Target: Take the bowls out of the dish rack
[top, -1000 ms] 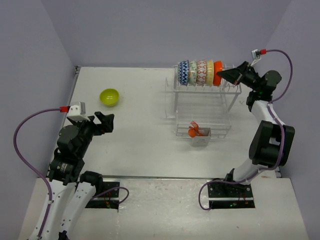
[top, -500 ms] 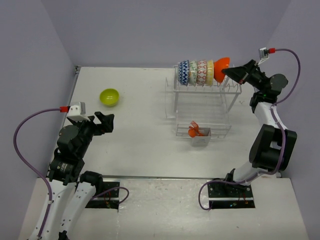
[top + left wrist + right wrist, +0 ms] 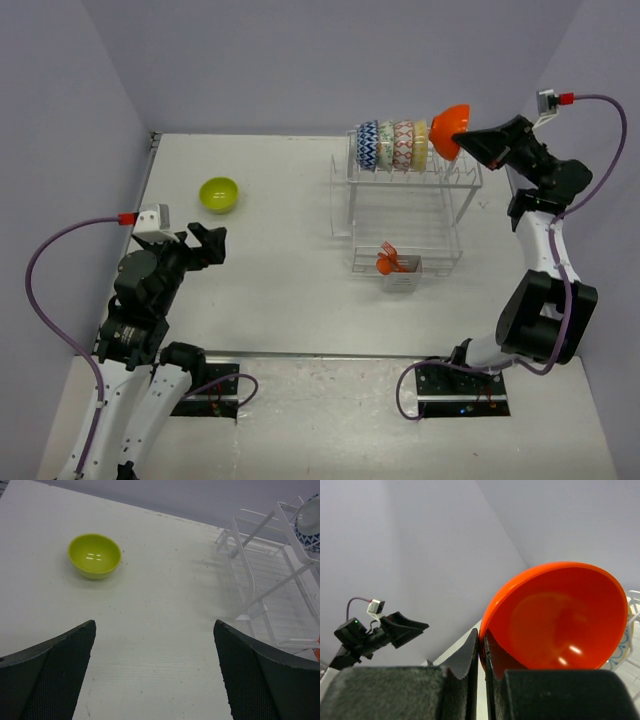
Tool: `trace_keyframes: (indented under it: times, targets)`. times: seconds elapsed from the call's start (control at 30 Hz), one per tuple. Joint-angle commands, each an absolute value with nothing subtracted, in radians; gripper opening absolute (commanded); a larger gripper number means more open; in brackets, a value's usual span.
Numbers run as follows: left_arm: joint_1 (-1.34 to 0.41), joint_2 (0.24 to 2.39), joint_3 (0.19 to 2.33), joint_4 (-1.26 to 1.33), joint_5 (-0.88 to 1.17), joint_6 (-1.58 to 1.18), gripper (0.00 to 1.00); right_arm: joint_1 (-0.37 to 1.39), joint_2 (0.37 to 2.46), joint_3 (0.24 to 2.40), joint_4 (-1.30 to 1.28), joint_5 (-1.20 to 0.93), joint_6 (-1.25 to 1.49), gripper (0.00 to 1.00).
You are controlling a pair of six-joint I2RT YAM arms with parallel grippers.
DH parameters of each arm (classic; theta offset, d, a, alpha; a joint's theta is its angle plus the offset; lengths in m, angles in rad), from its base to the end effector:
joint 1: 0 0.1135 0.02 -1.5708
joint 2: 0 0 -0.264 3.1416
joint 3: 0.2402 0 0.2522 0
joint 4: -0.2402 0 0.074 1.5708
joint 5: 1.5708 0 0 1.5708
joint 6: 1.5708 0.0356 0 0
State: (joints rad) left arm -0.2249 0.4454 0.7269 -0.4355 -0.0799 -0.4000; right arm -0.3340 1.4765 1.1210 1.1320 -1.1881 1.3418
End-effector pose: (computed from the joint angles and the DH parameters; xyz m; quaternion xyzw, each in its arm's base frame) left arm 0.1065 -0.0214 0.3361 -0.0922 0.7536 -0.1710 0.6279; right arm 0.3017 -0.0698 0.4085 -0.1071 0.5981 0.5586 0.5647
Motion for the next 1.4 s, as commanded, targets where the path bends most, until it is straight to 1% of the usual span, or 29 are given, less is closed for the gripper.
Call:
trace_keyframes:
  times: [0.0, 0.03, 0.1, 0.13, 0.17, 0.2, 0.23, 0.27, 0.3, 0.33, 0.37, 0.4, 0.43, 0.47, 0.5, 0.53, 0.57, 0.63, 0.67, 0.73, 0.77, 0.8, 0.9, 0.93, 1.0, 1.1, 1.2, 1.27, 1.37]
  targets:
    - [-0.230, 0.443, 0.741, -0.431, -0.132, -0.390, 1.00, -0.330, 1.415, 1.112, 1.371, -1.175, 1.497, 0.00]
    - [-0.230, 0.455, 0.749, -0.440, -0.176, -0.396, 1.00, -0.322, 1.401, 1.098, 1.449, -1.186, 1.532, 0.00]
    - [-0.230, 0.478, 0.802, -0.484, -0.212, -0.413, 1.00, -0.313, 1.361, 1.082, 1.515, -1.199, 1.598, 0.00]
    - [-0.230, 0.515, 0.834, -0.504, -0.219, -0.419, 1.00, -0.293, 1.303, 1.071, 1.485, -1.228, 1.589, 0.00]
    - [-0.230, 0.537, 0.871, -0.552, -0.215, -0.434, 1.00, -0.279, 1.263, 1.065, 1.426, -1.244, 1.494, 0.00]
    - [-0.230, 0.563, 0.964, -0.573, -0.203, -0.442, 1.00, -0.228, 1.215, 1.060, 1.329, -1.258, 1.397, 0.00]
    - [-0.230, 0.619, 1.016, -0.590, -0.158, -0.442, 1.00, -0.183, 1.104, 1.086, 0.940, -1.265, 1.236, 0.00]
    - [-0.230, 0.649, 1.067, -0.604, -0.140, -0.439, 1.00, -0.129, 1.044, 1.133, 0.602, -1.199, 0.737, 0.00]
    - [-0.230, 0.684, 1.180, -0.638, -0.124, -0.427, 1.00, 0.072, 0.995, 1.213, -0.044, -1.057, 0.457, 0.00]
    - [-0.230, 0.762, 1.243, -0.658, -0.111, -0.416, 1.00, 0.209, 0.965, 1.324, -0.195, -0.879, 0.248, 0.00]
    - [-0.230, 0.800, 1.302, -0.704, -0.110, -0.405, 1.00, 0.310, 0.971, 1.357, -0.300, -0.682, 0.062, 0.00]
    - [-0.230, 0.842, 1.421, -0.728, -0.110, -0.384, 1.00, 0.444, 0.980, 1.382, -0.395, -0.617, 0.039, 0.00]
    - [-0.230, 0.915, 1.484, -0.759, -0.100, -0.377, 1.00, 0.495, 0.989, 1.385, -0.406, -0.548, 0.037, 0.00]
    - [-0.230, 0.945, 1.597, -0.808, -0.091, -0.371, 1.00, 0.538, 0.988, 1.372, -0.403, -0.434, 0.025, 0.00]
    - [-0.230, 0.981, 1.642, -0.822, -0.059, -0.371, 1.00, 0.630, 0.991, 1.344, -0.393, -0.376, 0.012, 0.00]
    - [-0.230, 0.994, 1.682, -0.825, -0.034, -0.376, 1.00, 0.676, 0.999, 1.344, -0.406, -0.317, 0.000, 0.00]
    - [-0.230, 1.005, 1.751, -0.828, -0.011, -0.382, 1.00, 0.724, 1.037, 1.351, -0.426, -0.248, -0.064, 0.00]
    - [-0.230, 1.064, 1.861, -0.868, 0.104, -0.362, 1.00, 0.875, 1.115, 1.382, -0.478, -0.030, -0.127, 0.00]
    - [-0.230, 1.095, 1.906, -0.902, 0.129, -0.356, 0.99, 0.972, 1.144, 1.393, -0.492, 0.114, -0.152, 0.00]
    - [-0.230, 1.149, 1.940, -0.945, 0.173, -0.328, 0.99, 1.050, 1.222, 1.430, -0.522, 0.236, -0.208, 0.00]
    - [-0.230, 1.150, 1.928, -0.946, 0.175, -0.325, 0.99, 1.110, 1.241, 1.437, -0.525, 0.283, -0.222, 0.00]
    - [-0.232, 1.141, 1.910, -0.940, 0.167, -0.324, 0.99, 1.132, 1.258, 1.448, -0.523, 0.338, -0.241, 0.00]
    - [-0.235, 1.112, 1.790, -0.905, 0.222, -0.321, 1.00, 1.196, 1.321, 1.471, -0.526, 0.405, -0.264, 0.00]
    - [-0.235, 1.108, 1.716, -0.894, 0.242, -0.318, 1.00, 1.218, 1.340, 1.486, -0.535, 0.403, -0.265, 0.00]
    - [-0.248, 1.095, 1.590, -0.841, 0.369, -0.307, 1.00, 1.244, 1.405, 1.532, -0.555, 0.399, -0.271, 0.00]
    - [-0.262, 1.092, 1.461, -0.790, 0.408, -0.314, 1.00, 1.258, 1.439, 1.552, -0.551, 0.403, -0.282, 0.00]
    - [-0.275, 1.074, 1.393, -0.743, 0.431, -0.318, 1.00, 1.262, 1.443, 1.526, -0.499, 0.391, -0.284, 0.00]
    - [-0.284, 1.068, 1.336, -0.709, 0.486, -0.327, 1.00, 1.264, 1.450, 1.519, -0.476, 0.365, -0.282, 0.00]
    - [-0.305, 1.071, 1.298, -0.661, 0.494, -0.356, 1.00, 1.264, 1.485, 1.540, -0.500, 0.368, -0.276, 0.00]
